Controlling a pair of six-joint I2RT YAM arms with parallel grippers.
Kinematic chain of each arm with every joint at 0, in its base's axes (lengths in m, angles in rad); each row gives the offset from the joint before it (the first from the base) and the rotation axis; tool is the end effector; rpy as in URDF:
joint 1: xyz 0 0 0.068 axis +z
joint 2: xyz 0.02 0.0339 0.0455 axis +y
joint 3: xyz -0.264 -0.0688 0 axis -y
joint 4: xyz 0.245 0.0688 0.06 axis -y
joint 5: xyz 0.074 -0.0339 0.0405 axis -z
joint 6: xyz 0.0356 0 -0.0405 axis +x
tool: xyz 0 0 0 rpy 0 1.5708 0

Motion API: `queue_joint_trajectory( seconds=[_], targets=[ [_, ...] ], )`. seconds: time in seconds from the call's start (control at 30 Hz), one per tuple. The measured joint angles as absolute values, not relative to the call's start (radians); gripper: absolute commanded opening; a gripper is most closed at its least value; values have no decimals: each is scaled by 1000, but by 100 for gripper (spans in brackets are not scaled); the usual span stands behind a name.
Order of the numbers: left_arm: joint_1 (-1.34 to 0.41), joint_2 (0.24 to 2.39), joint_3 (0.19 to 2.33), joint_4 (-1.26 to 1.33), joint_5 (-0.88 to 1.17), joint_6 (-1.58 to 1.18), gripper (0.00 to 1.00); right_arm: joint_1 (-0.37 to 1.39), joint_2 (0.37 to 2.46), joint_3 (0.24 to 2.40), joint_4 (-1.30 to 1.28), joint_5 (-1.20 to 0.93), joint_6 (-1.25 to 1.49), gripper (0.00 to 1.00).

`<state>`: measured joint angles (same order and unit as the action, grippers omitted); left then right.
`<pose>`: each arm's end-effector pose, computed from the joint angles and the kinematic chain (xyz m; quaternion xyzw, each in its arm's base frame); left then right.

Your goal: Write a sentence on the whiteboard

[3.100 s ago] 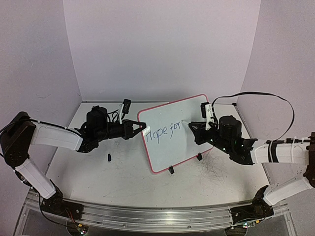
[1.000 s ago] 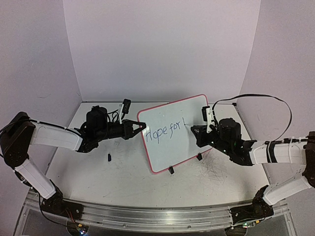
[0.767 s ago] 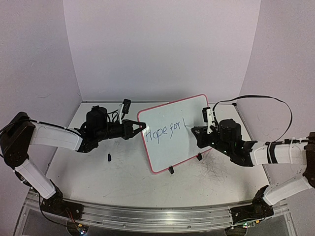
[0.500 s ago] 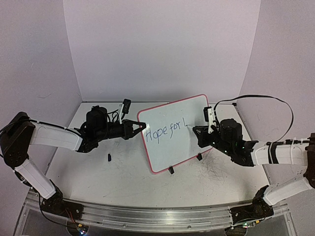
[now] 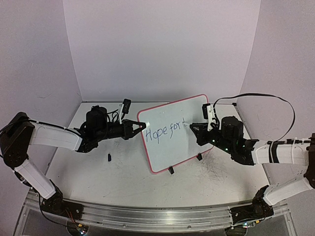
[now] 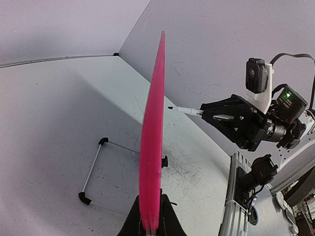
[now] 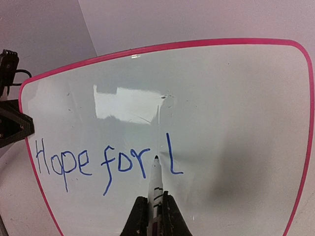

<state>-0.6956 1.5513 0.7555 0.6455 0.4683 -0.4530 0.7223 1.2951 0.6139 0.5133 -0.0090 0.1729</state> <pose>0.2459 -0.2262 0.2286 0.2394 0.7138 -0.4922 0.4369 0.2131 0.1882 0.2415 -0.2100 0.7345 0.2824 0.5803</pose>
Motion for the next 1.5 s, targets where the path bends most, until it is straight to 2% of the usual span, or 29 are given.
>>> queue_joint_trajectory(
  seconds=[0.73, 0.93, 1.5],
  targets=[
    [-696, 1551, 756, 639, 468, -453, 0, 722, 1323, 640, 503, 84, 173, 0],
    [-696, 1546, 756, 633, 468, -447, 0, 717, 1267, 634, 520, 77, 173, 0],
    [-697, 1543, 756, 629, 469, -445, 0, 715, 1321, 678, 516, 74, 157, 0]
  ],
)
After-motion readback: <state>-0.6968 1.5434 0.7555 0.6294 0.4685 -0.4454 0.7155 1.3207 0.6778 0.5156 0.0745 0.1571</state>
